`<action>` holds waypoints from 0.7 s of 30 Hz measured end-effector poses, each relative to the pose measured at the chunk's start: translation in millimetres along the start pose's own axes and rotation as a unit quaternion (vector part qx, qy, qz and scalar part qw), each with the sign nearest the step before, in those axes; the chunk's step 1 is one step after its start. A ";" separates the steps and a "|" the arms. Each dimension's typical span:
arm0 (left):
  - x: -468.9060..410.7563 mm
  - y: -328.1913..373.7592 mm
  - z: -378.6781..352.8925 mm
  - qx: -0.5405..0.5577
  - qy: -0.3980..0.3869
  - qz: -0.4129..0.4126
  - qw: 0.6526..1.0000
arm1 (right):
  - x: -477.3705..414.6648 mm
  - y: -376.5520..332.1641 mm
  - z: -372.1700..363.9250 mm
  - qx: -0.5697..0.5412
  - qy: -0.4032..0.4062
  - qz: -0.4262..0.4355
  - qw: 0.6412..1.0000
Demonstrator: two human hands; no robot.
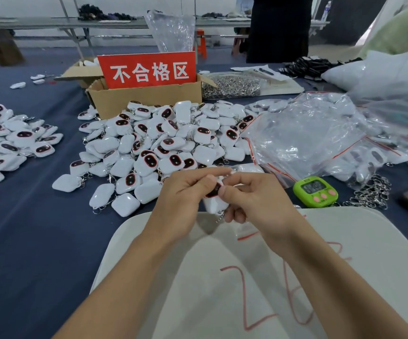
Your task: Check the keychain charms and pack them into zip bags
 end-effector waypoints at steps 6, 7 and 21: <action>-3.0 -0.5 2.9 0.092 0.050 0.037 0.994 | -3.0 0.6 3.8 -0.082 0.079 0.006 0.993; -2.8 0.0 2.3 0.091 0.045 0.036 0.994 | -3.1 1.5 3.5 -0.080 0.079 0.005 0.994; 0.0 2.0 1.4 0.023 0.041 0.033 0.998 | -4.1 5.0 2.2 -0.021 0.074 0.022 0.997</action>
Point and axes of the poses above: each hand's wrist, its own x-axis away from the middle knuckle, its own z-axis out of the back of the hand, y = z × x, the point moved 3 cm from there along -x, towards the middle knuckle, and after that the axes turned 3 degrees about -x, right-handed, at the moved point
